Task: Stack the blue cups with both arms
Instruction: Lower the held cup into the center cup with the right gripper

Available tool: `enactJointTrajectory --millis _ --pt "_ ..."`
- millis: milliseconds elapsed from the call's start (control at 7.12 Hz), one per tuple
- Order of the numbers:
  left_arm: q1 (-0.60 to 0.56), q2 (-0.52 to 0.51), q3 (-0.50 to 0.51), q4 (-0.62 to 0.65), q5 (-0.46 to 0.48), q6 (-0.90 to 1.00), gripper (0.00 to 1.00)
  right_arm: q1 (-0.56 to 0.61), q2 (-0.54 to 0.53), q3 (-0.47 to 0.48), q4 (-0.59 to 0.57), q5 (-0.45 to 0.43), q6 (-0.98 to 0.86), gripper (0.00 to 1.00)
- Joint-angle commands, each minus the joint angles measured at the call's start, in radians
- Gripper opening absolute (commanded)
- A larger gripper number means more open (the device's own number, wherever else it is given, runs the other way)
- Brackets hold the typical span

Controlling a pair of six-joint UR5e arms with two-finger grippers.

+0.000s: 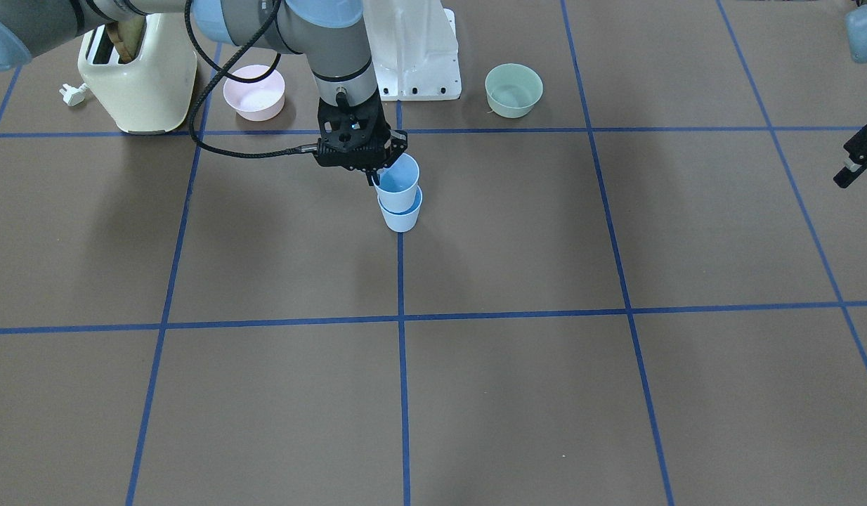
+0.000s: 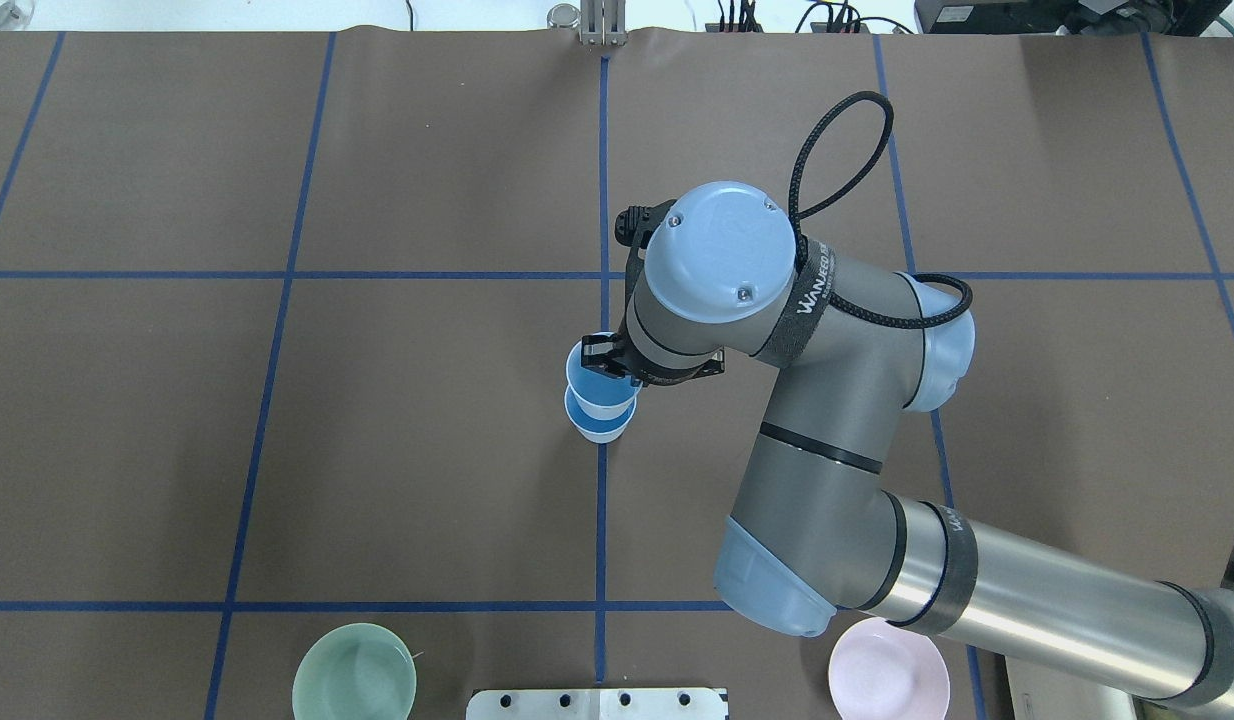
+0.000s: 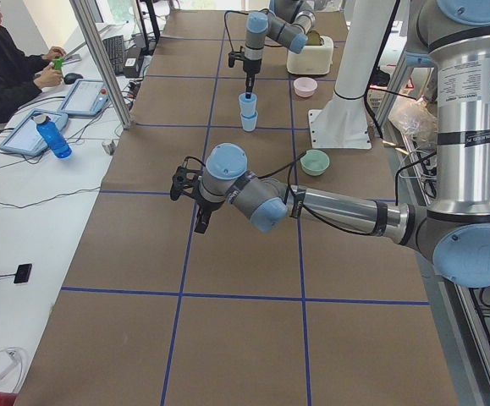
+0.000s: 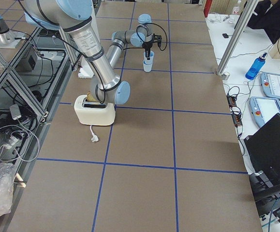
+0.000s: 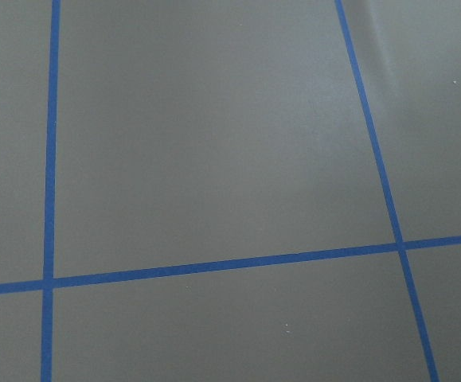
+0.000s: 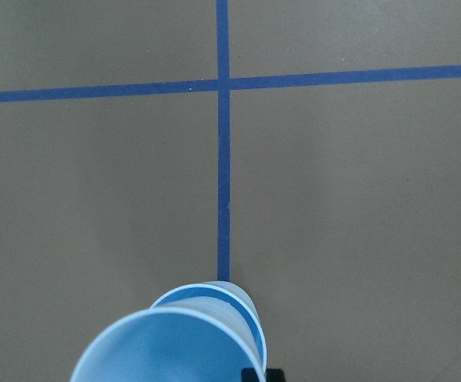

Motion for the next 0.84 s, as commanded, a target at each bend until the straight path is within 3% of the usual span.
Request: enactJointTrajectory --millis 0,703 --pt "0.0 0.0 0.004 0.0 0.0 0.0 0.98 -0.001 0.0 -0.006 0.0 0.0 0.007 0.0" --pt "0.0 0.0 0.012 -0.002 0.0 0.001 0.98 -0.009 -0.004 -0.005 0.023 -0.008 0.015 0.0"
